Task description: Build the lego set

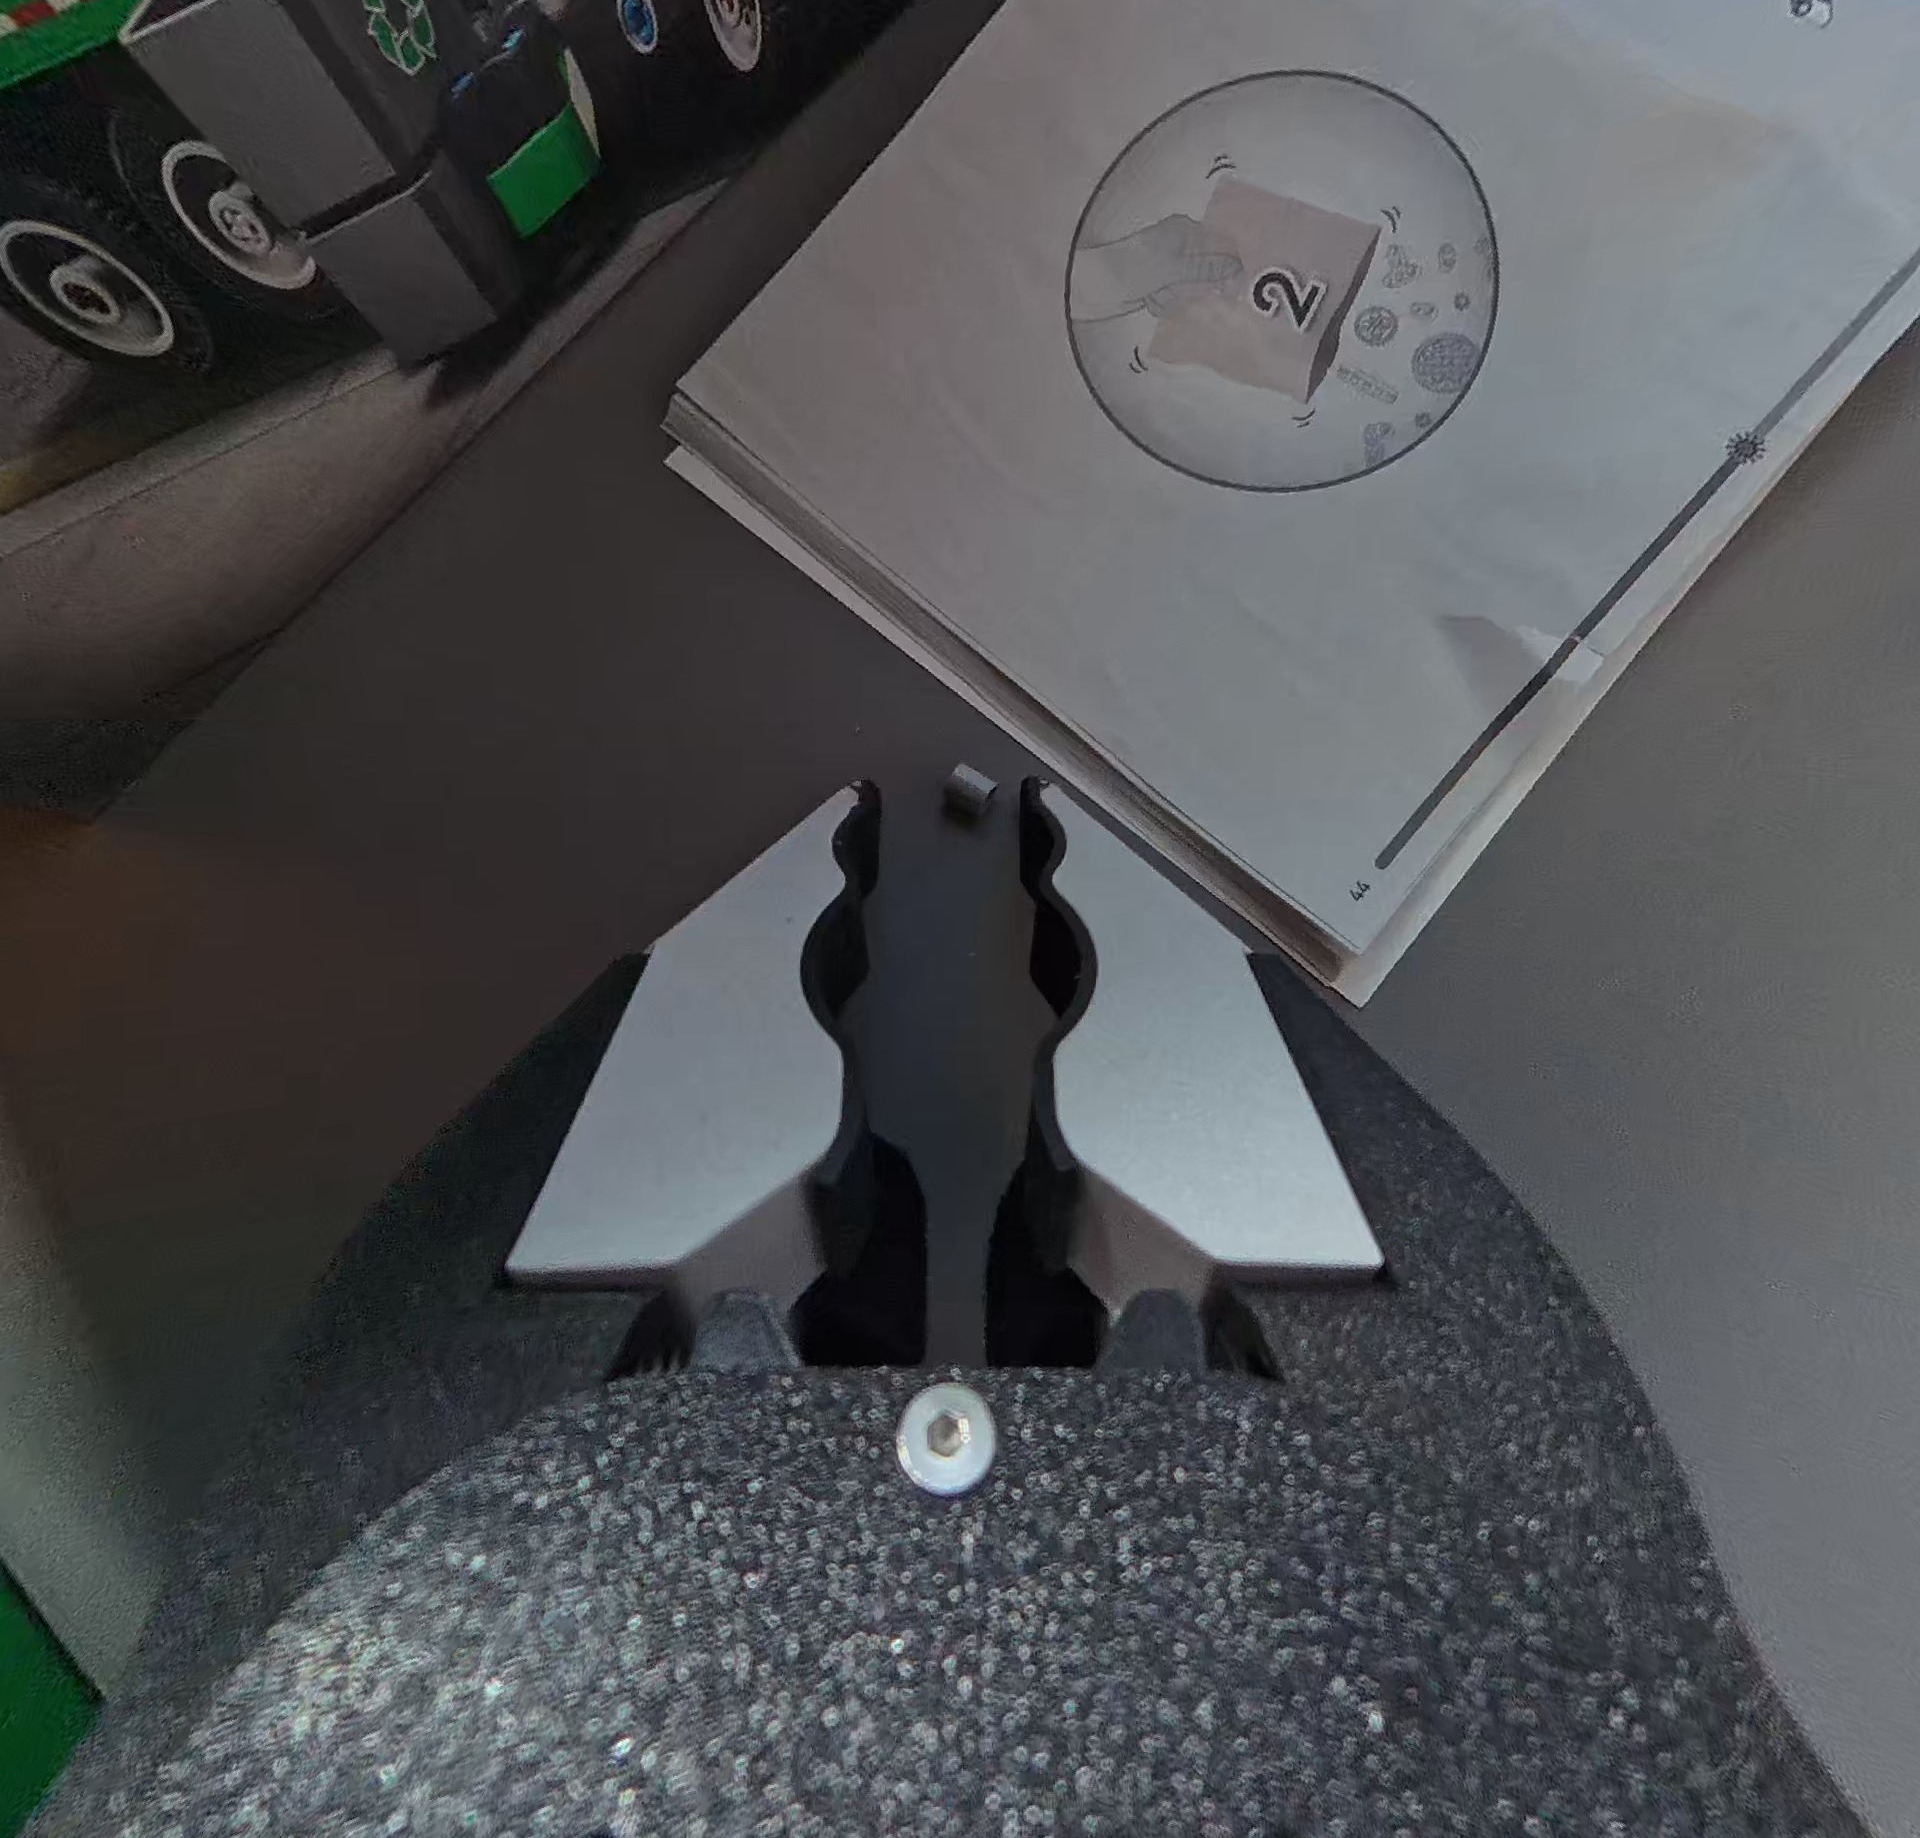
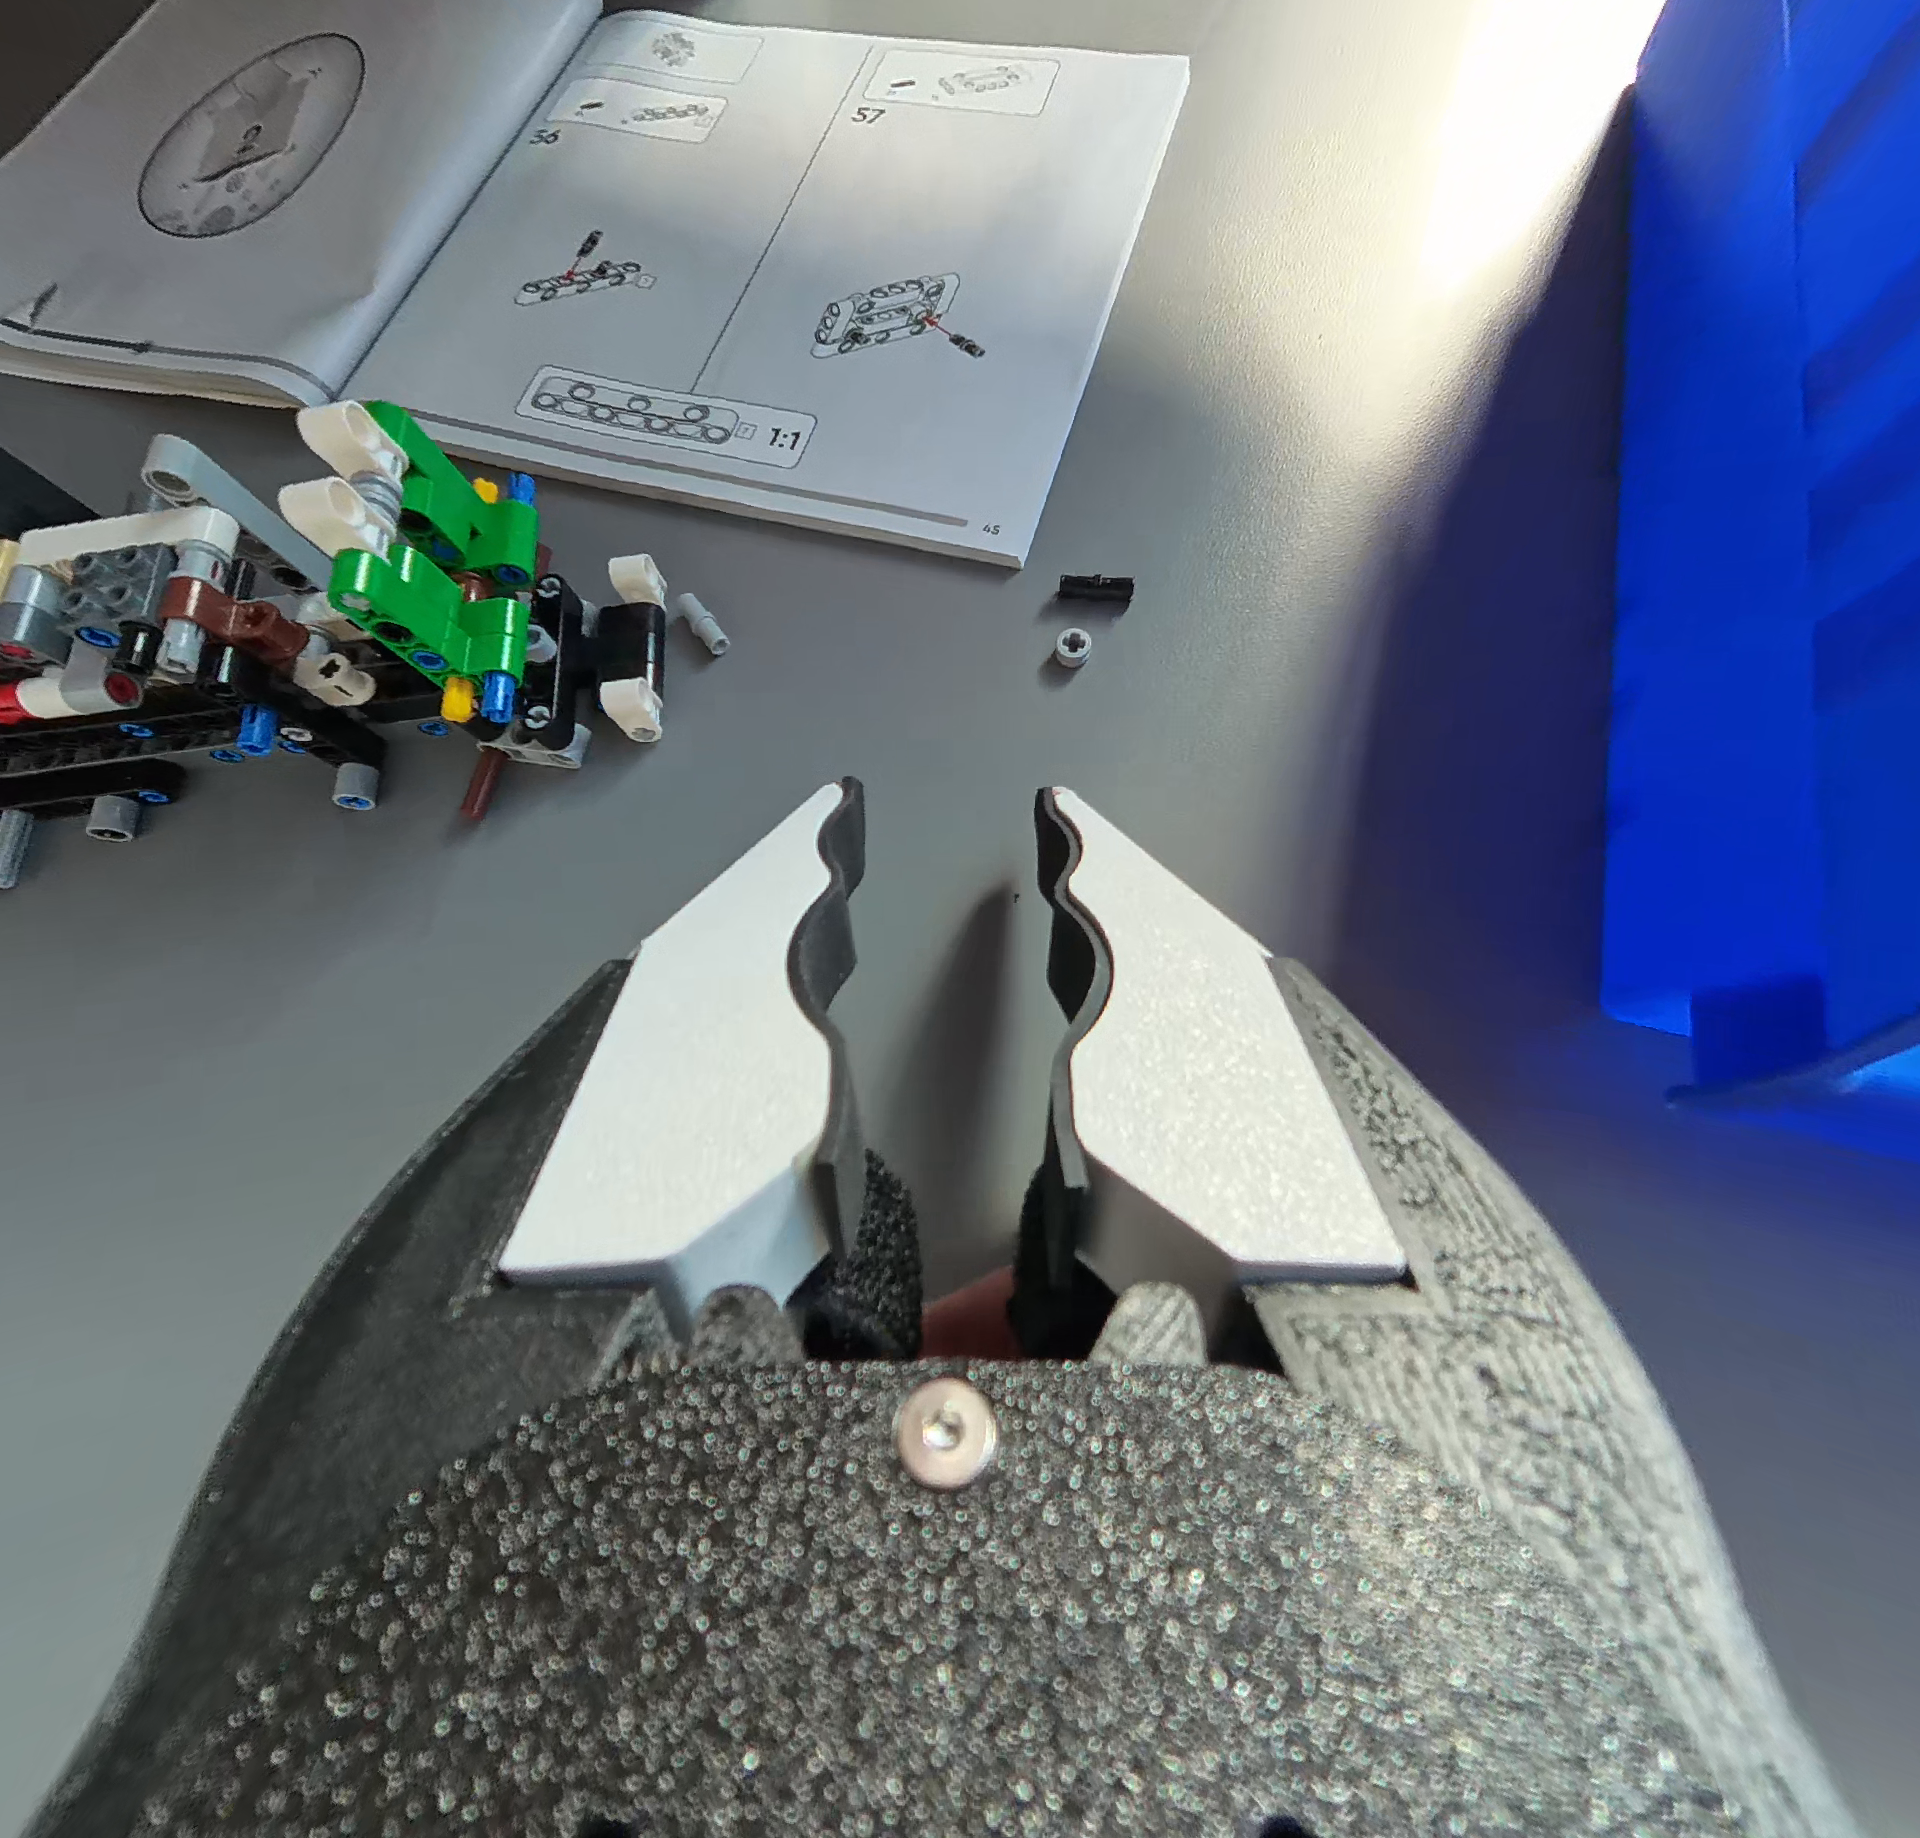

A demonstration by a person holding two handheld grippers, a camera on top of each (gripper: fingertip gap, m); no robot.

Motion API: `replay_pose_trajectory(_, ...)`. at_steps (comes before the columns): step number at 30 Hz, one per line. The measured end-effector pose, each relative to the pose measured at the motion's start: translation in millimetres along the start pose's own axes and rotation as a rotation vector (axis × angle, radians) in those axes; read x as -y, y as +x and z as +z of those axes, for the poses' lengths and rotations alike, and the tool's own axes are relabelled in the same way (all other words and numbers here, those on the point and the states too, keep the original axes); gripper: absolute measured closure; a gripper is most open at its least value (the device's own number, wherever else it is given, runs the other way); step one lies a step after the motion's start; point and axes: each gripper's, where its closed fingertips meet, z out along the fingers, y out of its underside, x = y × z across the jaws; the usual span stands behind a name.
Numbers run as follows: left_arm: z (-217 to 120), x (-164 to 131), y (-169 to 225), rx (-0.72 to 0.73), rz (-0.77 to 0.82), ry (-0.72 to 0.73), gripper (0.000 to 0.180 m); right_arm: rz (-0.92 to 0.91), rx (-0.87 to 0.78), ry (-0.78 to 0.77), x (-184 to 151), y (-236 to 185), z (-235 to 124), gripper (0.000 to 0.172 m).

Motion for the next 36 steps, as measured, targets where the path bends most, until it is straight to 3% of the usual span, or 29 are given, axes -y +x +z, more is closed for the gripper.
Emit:
replay_pose_trajectory(5, 4, 3, 8, -0.073, 0.070, -0.017, 0.168, 0.060, 0.057, 0.003, 0, -1, -1, 0.141)
replay_pose_trajectory(12, 3, 3, 4, -0.016, 0.098, -0.038, 0.173, 0.078, 0.032, -0.026, 1, 4, 5, 0.141)
replay_pose_trajectory(21, -15, 46, 38, 0.001, 0.178, 0.111, 0.172, -0.016, -0.088, -0.081, 19, 24, 37, 0.148)
replay_pose_trajectory(26, -19, 43, 54, -0.010, 0.179, 0.115, 0.173, -0.025, -0.114, -0.081, 19, 29, 37, 0.165)
replay_pose_trajectory(31, -18, 36, 62, -0.009, 0.145, 0.138, 0.173, -0.092, -0.167, -0.072, 18, 30, 34, 0.166)
replay_pose_trajectory(36, -18, 36, 71, -0.024, 0.119, 0.175, 0.173, -0.106, -0.253, 0.028, 51, 45, 41, 0.166)
